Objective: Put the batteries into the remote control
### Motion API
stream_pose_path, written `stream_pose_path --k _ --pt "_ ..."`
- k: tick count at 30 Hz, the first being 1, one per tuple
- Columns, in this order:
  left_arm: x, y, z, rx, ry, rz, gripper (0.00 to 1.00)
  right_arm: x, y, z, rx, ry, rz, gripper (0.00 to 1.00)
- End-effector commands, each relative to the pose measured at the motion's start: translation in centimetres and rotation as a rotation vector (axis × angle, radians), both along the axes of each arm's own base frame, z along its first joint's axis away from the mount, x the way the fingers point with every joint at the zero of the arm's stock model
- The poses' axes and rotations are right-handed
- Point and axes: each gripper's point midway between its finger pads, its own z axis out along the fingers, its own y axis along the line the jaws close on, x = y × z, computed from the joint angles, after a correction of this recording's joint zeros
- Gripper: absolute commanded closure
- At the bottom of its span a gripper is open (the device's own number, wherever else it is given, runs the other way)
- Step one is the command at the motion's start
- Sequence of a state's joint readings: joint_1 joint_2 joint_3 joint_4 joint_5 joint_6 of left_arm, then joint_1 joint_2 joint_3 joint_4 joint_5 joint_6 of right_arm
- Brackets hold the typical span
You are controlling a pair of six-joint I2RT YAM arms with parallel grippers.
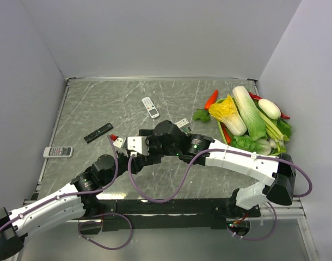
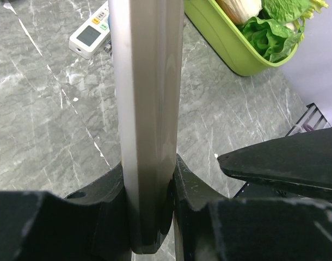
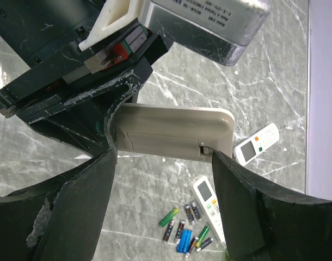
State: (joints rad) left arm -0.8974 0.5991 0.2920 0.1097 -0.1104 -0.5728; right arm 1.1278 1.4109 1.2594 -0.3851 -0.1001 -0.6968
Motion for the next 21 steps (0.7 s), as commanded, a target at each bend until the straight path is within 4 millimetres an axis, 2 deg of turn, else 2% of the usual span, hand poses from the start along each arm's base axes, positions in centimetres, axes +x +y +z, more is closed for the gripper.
stream_pose_path --k 1,13,21 --pt "0.2 -0.5 3.7 -0.080 -0.055 -0.005 0.99 0.1 1.5 2.5 0.064 -0.014 0.021 0.21" --pt "0.1 -0.3 4.3 -0.104 -0.059 0.003 0.99 0.1 1.5 0.5 0.015 0.041 -0.007 0.22" --pt "0.2 0.0 4.5 -0.113 -0.057 0.019 0.99 0.5 0.9 -0.1 0.008 0.057 -0.064 0.27"
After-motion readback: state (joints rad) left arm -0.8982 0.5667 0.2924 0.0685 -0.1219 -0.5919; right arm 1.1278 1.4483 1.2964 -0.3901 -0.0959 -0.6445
